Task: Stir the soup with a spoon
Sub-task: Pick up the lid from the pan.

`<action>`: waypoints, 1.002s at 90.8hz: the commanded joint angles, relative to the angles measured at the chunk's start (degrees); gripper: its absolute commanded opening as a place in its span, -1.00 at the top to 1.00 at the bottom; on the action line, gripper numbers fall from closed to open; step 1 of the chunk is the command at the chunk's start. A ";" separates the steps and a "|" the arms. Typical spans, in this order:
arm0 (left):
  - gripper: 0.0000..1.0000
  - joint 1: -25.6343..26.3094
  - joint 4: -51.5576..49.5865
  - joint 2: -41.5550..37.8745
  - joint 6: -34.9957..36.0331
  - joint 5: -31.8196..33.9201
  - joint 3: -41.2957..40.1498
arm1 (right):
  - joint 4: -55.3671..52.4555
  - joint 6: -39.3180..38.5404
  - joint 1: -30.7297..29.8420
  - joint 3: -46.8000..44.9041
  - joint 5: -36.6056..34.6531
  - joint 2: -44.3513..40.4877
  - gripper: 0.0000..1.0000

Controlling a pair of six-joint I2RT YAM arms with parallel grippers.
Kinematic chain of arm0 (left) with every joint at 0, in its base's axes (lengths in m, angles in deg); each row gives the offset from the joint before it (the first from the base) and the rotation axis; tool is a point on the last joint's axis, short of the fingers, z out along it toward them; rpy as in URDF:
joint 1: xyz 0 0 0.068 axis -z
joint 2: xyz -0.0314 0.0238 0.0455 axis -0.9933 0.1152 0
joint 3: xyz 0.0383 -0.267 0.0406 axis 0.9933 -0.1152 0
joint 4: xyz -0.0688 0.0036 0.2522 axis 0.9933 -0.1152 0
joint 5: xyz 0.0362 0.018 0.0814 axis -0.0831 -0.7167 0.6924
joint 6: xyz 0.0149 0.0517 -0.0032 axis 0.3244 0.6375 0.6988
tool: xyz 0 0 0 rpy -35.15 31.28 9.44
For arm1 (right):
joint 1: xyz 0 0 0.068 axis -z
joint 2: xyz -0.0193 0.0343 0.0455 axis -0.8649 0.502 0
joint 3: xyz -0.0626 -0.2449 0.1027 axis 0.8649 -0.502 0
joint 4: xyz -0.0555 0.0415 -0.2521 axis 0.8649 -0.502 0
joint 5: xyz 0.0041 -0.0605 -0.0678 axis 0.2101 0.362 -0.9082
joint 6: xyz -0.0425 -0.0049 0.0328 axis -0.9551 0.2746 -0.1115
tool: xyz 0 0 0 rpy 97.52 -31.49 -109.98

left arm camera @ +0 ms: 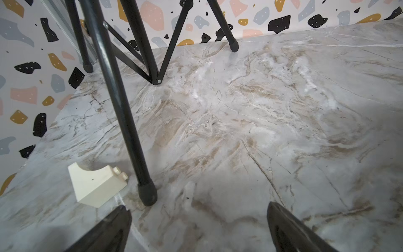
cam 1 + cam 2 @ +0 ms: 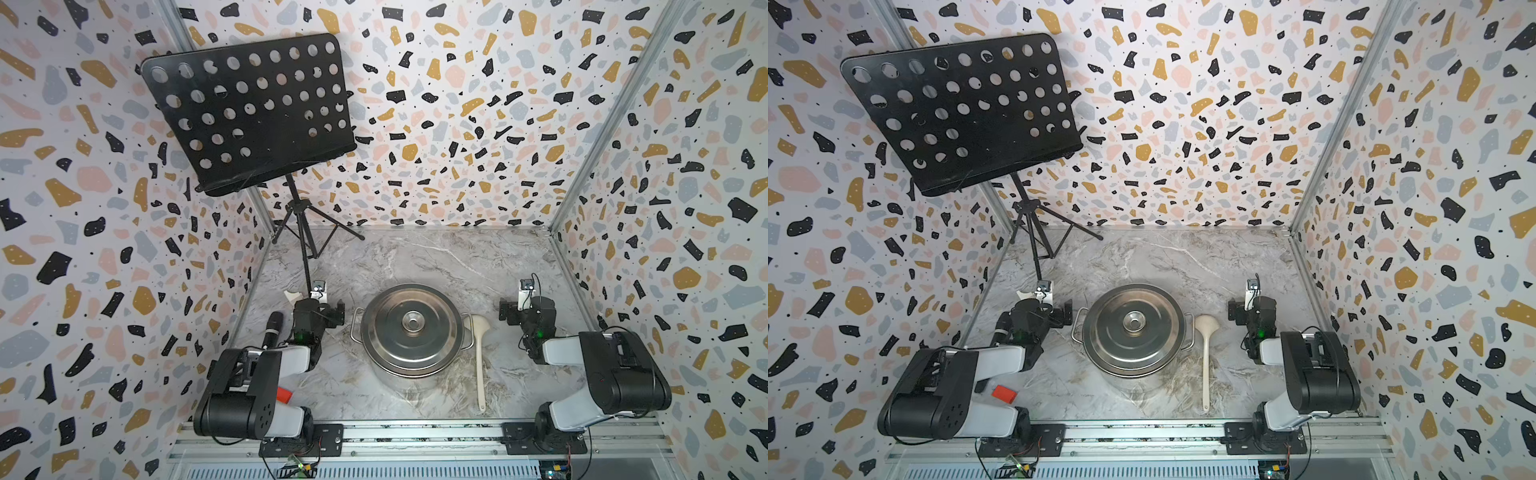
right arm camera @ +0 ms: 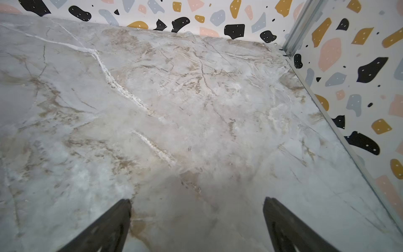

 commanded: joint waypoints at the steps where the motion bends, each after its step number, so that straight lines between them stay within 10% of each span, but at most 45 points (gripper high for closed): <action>1: -0.99 -0.08 2.53 -0.47 -0.40 -0.30 0.75 | 0.99 0.39 0.13 0.67 -0.58 -0.86 -1.00; 64: -0.99 -0.09 2.04 -1.13 -0.79 0.44 1.53 | 0.56 2.12 0.20 0.76 -4.45 -2.30 -1.00; 91: -0.99 -0.14 -57.32 -10.79 -15.65 8.72 33.37 | -47.55 11.96 0.18 24.98 -4.44 -14.66 -0.67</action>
